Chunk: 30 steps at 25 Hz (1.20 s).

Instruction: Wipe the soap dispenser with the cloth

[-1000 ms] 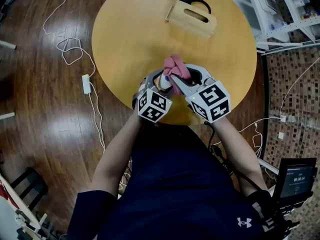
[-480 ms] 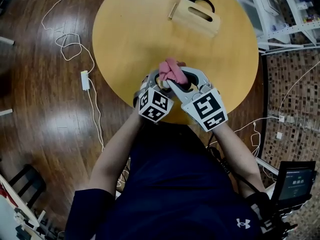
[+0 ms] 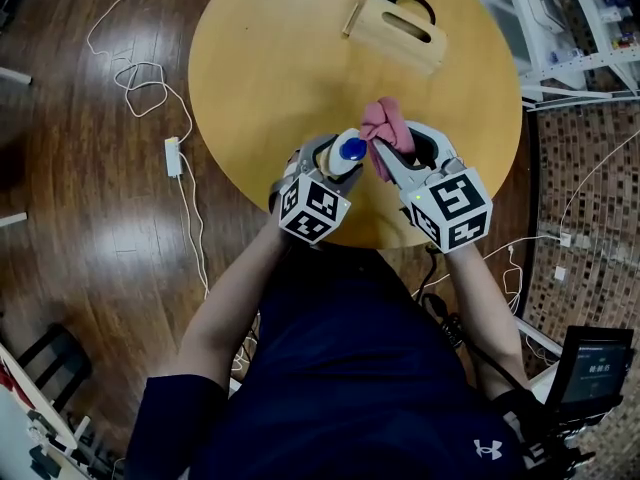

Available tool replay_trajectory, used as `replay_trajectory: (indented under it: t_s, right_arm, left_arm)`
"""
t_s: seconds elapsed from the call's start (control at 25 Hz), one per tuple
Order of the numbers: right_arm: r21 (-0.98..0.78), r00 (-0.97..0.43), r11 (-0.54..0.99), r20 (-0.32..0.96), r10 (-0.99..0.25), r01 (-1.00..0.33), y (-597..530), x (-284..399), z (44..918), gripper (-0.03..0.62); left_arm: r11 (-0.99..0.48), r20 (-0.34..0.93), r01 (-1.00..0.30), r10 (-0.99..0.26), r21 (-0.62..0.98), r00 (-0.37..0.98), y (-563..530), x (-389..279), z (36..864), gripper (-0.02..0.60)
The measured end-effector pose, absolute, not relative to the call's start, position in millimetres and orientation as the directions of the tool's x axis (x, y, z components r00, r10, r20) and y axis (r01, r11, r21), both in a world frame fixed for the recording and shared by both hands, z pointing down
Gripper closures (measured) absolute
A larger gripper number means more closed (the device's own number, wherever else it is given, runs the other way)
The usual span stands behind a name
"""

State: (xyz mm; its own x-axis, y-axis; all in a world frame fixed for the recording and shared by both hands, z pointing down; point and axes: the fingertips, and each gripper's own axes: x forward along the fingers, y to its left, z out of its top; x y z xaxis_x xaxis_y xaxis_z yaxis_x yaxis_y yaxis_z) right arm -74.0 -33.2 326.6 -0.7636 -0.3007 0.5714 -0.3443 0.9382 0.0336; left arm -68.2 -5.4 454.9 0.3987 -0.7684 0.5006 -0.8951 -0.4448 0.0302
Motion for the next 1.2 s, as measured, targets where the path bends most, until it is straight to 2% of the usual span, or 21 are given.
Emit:
replay_trajectory:
  t_s: [0.12, 0.2, 0.32, 0.52, 0.68, 0.8, 0.88, 1.04, 1.2]
  right_arm:
    - [0.053, -0.808, 0.98, 0.558, -0.188, -0.191, 8, -104, 319, 0.461]
    - [0.041, -0.803, 0.989, 0.579, -0.139, -0.141, 23, -117, 326, 0.461]
    - [0.002, -0.797, 0.983, 0.585, -0.149, -0.181, 16, -113, 339, 0.461]
    - [-0.077, -0.777, 0.942, 0.589, -0.222, -0.327, -22, -86, 344, 0.462]
    - [-0.07, -0.763, 0.923, 0.588, -0.269, -0.379, -40, -70, 340, 0.461]
    - [-0.089, -0.808, 0.936, 0.537, -0.243, -0.341, -29, -77, 321, 0.461]
    - [-0.079, -0.832, 0.959, 0.521, -0.192, -0.27, -9, -89, 316, 0.459]
    - [0.004, -0.814, 0.99, 0.568, -0.12, -0.143, 24, -113, 330, 0.459]
    - [0.026, -0.807, 0.986, 0.57, -0.151, -0.166, 16, -111, 334, 0.461]
  left_arm:
    - [-0.443, 0.498, -0.896, -0.77, 0.032, 0.399, -5, -71, 455, 0.289]
    - [-0.442, 0.497, -0.896, -0.771, 0.033, 0.398, -4, -72, 454, 0.288]
    - [-0.442, 0.495, -0.897, -0.772, 0.033, 0.399, -3, -71, 452, 0.289]
    - [-0.437, 0.494, -0.899, -0.774, 0.036, 0.396, 0, -73, 453, 0.29]
    - [-0.439, 0.496, -0.898, -0.771, 0.043, 0.4, -1, -72, 454, 0.29]
    - [-0.438, 0.492, -0.898, -0.772, 0.045, 0.401, -1, -73, 454, 0.29]
    - [-0.437, 0.489, -0.898, -0.774, 0.045, 0.402, -2, -73, 454, 0.29]
    - [-0.437, 0.492, -0.898, -0.773, 0.046, 0.401, -3, -75, 452, 0.29]
    - [-0.435, 0.494, -0.9, -0.773, 0.044, 0.398, -2, -76, 451, 0.29]
